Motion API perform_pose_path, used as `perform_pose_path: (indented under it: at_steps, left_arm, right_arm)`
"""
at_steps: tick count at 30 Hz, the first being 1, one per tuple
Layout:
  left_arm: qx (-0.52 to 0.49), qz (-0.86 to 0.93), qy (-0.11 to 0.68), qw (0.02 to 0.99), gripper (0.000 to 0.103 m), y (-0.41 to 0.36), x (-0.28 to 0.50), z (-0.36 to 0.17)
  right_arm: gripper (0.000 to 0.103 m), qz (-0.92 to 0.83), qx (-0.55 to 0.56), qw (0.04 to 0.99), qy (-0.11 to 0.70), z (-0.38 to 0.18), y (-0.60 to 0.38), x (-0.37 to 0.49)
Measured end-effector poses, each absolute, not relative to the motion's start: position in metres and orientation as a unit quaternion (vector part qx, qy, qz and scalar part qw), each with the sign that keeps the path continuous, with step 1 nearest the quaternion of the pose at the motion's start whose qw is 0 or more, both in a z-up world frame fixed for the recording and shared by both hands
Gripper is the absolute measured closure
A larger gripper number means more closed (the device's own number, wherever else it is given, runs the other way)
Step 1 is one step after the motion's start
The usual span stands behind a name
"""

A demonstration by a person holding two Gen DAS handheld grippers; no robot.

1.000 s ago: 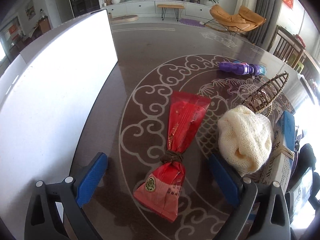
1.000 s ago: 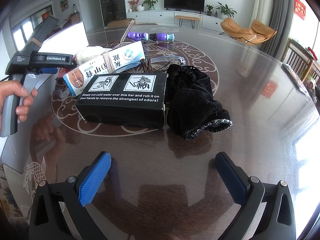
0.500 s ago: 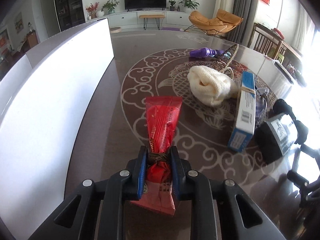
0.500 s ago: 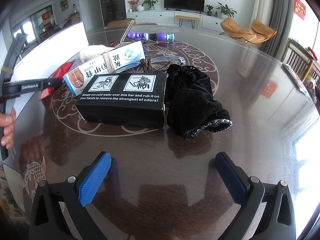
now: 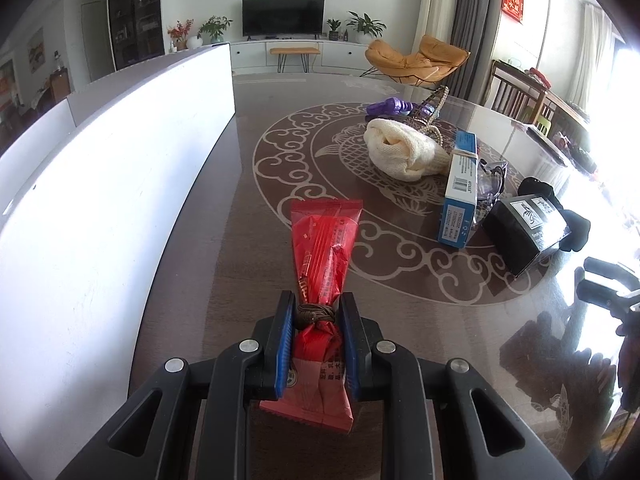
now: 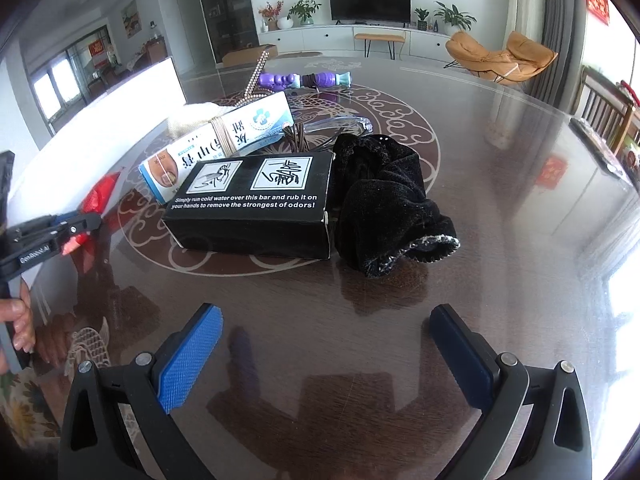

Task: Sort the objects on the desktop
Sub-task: 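Lift the red packet with the left tool while the right tool grasps the black velvet bag, then carry both items over the bin and open both tools to release them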

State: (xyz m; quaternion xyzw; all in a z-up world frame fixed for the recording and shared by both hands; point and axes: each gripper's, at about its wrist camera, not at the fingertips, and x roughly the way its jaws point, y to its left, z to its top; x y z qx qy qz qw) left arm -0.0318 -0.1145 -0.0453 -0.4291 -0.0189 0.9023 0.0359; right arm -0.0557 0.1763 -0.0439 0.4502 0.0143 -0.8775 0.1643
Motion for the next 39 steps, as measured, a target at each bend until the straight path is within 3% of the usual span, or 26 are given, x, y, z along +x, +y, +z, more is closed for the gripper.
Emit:
perform_pose_path:
  at_steps: [8,12,14,15,22,24,31,39]
  left_arm:
    - [-0.430,0.903,-0.003,0.028,0.081,-0.109,-0.030,-0.044]
    - [-0.429,0.903,-0.005,0.030,0.081,-0.109,-0.030,-0.043]
    - [-0.429,0.903,-0.008,0.031,0.081,-0.109,-0.030,-0.042]
    - [-0.429,0.903,-0.008,0.031,0.081,-0.109,-0.030,-0.042]
    - [-0.429,0.903,-0.009,0.032,0.081,-0.110,-0.030,-0.042]
    - [-0.427,0.903,-0.021,0.039,0.081,-0.113,-0.030,-0.042]
    - [-0.394,0.914,-0.066,0.079,0.082,-0.126,0.011,-0.026]
    - [-0.329,0.928,-0.148,0.093,0.082,-0.157,0.061,0.034]
  right_arm:
    - [0.003,-0.822,0.505,0.161,-0.207,-0.015,0.215,-0.123]
    - [0.007,-0.855,0.497,0.115,-0.088,0.005,0.187,-0.159]
    - [0.033,-0.841,0.528,0.107,-0.048,-0.004,0.183,-0.173]
    - [0.036,-0.832,0.544,0.105,-0.037,-0.010,0.181,-0.178]
    - [0.042,-0.819,0.552,0.155,-0.003,-0.036,0.169,-0.160]
    - [0.065,-0.829,0.541,0.139,0.023,-0.037,0.165,-0.155]
    - [0.067,-0.858,0.502,0.105,-0.011,-0.008,0.214,-0.112]
    - [0.067,-0.871,0.451,0.194,0.005,0.051,0.162,-0.063]
